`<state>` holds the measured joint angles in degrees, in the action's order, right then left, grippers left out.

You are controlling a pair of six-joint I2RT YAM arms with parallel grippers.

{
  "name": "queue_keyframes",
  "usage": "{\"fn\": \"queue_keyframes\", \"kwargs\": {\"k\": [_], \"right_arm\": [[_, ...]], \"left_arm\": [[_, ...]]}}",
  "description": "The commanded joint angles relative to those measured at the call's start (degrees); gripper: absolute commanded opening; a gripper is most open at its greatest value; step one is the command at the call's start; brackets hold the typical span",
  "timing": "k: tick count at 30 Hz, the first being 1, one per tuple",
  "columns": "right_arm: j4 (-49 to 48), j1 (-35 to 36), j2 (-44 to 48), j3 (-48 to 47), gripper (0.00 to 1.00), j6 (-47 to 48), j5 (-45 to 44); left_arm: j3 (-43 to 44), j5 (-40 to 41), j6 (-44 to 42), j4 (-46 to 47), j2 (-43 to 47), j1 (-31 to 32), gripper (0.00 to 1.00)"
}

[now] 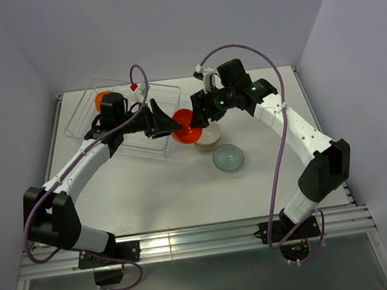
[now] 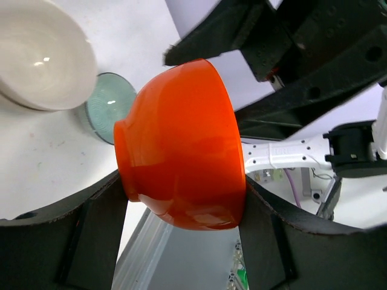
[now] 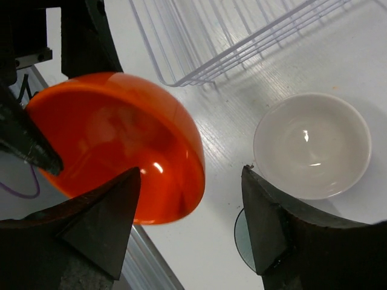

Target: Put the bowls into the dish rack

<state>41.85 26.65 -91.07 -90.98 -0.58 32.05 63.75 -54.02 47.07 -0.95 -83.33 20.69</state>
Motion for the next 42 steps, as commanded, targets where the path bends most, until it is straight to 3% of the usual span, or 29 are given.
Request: {"fn": "queue_keyframes", "kwargs": {"k": [1,2,6,7,14,18,24,31,42], "right_arm": [[0.25,0.42,1.24,-2.89,0.76,-0.04,1.52],[0.34,0.42,1.42,-2.8,0.85,-0.04,1.52],[1.31,0.24,2.3,-3.06,0.89,1.72,1.7],[1.4,0.07,2.47,-3.15,0.99,1.72,1.7],[3.51,-1.16,2.56,-4.65,1.0,2.42,1.35],[3.77,-1.69,2.82,-4.56,1.0,2.69,1.52],[4.73,-1.78,2.47,-5.17,1.0,3.22,1.61],[4.39,-1.78,2.56,-3.86,1.0,3.39,0.99],[4.47,-1.78,1.95,-3.77,1.0,3.48,0.91]], "left_arm": [[0.06,1.72,-3.03,-1.41,2.47,-1.96,0.0],[0.41,2.51,-3.82,-2.9,2.21,-2.49,0.0],[2.26,3.66,-8.39,-8.01,0.98,-6.0,0.0],[3.22,3.22,-9.79,-9.84,0.45,-6.79,0.0],[11.74,5.76,-21.56,-22.39,-3.06,-15.32,0.0],[21.14,15.84,-33.33,-34.18,-6.84,-20.06,0.0],[33.27,26.05,-50.72,-44.39,-12.9,-25.6,0.0],[36.54,42.57,-62.62,-42.91,-14.49,-27.72,0.0],[35.48,51.81,-72.81,-38.95,-18.09,-27.98,0.0]]}}
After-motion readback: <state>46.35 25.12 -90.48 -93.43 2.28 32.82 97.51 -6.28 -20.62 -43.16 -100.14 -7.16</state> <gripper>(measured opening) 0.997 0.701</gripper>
